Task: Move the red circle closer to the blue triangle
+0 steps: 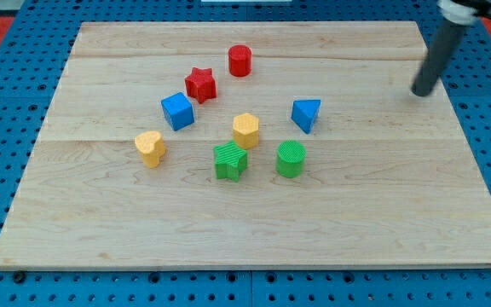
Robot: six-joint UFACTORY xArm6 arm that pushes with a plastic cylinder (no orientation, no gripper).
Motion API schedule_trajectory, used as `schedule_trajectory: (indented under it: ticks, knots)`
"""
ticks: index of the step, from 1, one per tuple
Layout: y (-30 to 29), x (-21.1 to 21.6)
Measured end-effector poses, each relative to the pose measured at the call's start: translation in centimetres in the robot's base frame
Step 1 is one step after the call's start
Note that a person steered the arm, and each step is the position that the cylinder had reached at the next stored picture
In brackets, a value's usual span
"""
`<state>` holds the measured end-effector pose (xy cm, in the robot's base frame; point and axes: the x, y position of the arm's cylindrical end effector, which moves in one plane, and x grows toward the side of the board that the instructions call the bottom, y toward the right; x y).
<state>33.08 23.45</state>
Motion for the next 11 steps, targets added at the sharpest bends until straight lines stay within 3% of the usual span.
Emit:
schedule_trajectory:
  ticks: [1, 2, 3, 5, 6, 7, 8, 9, 11]
  knots:
    - [-6.0, -8.1]
    - [-16.3, -11.2]
    - [-26.6, -10.8]
    - [-20.5, -2.1]
    - [-20.5, -5.1]
    - [-19.2, -2.4]
    - [-22.6, -0.7]
    - [-21.8, -0.1]
    - [-15.8, 3.9]
